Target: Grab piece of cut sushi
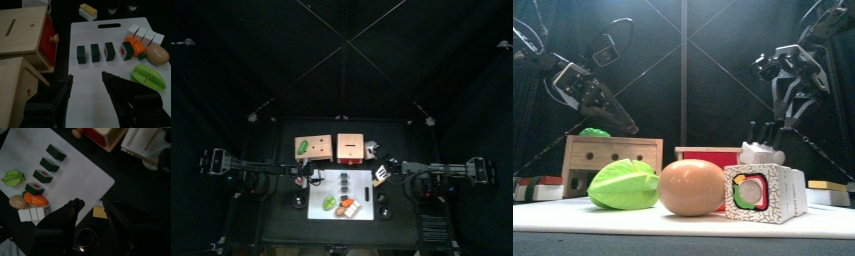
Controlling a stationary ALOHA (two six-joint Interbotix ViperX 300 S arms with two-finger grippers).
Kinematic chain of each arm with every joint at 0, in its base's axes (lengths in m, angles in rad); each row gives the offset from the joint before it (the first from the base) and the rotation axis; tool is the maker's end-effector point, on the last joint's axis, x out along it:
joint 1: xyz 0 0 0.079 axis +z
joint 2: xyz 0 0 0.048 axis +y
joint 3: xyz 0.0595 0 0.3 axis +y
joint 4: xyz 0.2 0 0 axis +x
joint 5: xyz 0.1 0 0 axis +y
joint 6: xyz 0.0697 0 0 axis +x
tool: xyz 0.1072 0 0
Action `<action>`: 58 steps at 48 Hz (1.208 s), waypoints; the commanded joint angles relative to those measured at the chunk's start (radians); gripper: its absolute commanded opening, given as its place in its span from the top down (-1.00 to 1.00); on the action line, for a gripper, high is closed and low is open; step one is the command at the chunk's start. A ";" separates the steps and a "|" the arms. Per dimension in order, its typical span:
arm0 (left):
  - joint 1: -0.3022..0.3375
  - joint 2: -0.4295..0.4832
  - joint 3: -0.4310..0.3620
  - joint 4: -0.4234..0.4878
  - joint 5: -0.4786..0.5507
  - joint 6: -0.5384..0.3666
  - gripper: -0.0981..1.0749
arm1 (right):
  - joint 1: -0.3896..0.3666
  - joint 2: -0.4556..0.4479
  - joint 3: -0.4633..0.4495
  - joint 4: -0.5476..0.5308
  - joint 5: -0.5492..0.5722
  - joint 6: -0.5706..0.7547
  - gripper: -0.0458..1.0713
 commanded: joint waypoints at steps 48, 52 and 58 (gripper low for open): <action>0.002 0.368 -0.290 -0.086 0.012 0.006 -0.64 | -0.015 0.138 0.052 -0.431 -0.377 -0.003 -0.51; 0.005 0.387 -0.305 -0.083 0.015 0.006 -0.64 | -0.015 0.150 0.043 -0.433 -0.377 -0.003 -0.51; 0.008 0.408 -0.328 -0.074 0.031 0.006 -0.64 | -0.015 0.161 0.035 -0.433 -0.377 -0.002 -0.51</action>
